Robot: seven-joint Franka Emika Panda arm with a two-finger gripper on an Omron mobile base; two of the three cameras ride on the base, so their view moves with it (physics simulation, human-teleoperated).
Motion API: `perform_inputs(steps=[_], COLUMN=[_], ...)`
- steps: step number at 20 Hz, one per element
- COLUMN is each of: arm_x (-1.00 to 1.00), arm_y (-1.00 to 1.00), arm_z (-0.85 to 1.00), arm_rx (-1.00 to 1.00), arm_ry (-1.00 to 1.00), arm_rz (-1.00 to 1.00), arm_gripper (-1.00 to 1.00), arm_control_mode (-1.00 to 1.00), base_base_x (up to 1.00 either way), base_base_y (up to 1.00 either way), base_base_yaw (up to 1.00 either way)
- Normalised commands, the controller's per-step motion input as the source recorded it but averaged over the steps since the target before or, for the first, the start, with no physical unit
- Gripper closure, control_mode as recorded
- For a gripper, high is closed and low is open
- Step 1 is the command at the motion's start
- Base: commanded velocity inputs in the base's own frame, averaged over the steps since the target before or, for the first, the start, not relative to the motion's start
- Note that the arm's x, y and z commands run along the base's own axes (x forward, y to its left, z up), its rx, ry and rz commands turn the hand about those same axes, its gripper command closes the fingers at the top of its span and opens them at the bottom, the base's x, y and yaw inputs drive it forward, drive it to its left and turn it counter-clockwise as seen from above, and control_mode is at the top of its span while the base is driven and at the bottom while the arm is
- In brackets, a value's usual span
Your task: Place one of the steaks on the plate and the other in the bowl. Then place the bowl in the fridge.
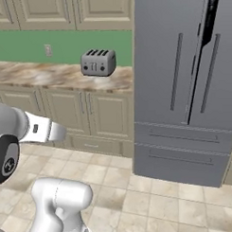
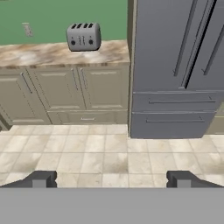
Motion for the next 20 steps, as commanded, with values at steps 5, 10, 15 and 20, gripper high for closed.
perform_inputs(steps=[5,10,15,20], arm_x=[0.0,0.0,0.0,0.0], arm_y=[0.0,0.0,0.0,0.0], arm_z=[0.0,0.0,0.0,0.0], arm_rx=[0.0,0.0,0.0,0.0], arm_ry=[0.0,0.0,0.0,0.0], arm_rz=[0.0,0.0,0.0,0.0], arm_gripper=[-1.0,-1.0,-1.0,-1.0], arm_control_mode=[1.0,1.0,1.0,1.0], base_base_x=[1.0,1.0,1.0,0.71], base_base_y=[-0.87,-0.45,0.8,-0.3], base_base_yaw=[0.0,0.0,-0.17,-0.07])
